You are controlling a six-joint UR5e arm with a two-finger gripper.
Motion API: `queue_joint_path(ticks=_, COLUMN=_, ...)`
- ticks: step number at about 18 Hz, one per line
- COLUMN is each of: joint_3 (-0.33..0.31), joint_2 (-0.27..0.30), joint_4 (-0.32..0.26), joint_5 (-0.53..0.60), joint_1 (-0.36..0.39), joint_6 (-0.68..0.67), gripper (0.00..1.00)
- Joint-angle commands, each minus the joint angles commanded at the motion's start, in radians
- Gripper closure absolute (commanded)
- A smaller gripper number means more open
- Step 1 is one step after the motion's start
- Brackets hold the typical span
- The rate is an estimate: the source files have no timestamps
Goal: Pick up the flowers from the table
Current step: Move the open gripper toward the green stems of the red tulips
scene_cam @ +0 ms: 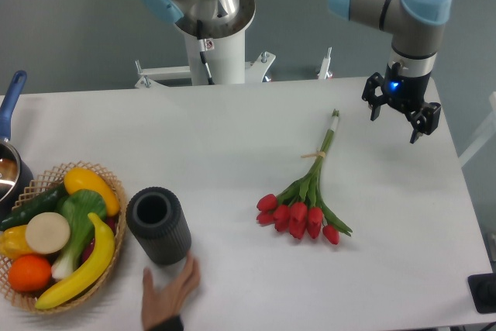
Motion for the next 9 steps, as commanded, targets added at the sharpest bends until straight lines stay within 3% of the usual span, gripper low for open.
queue_joint_path(ticks=9, joint_3=-0.015, joint_2=-0.003, joint_4=0.006, joint_5=-0.002, joint_1=-0.008, joint_6=-0.017, gripper=0.00)
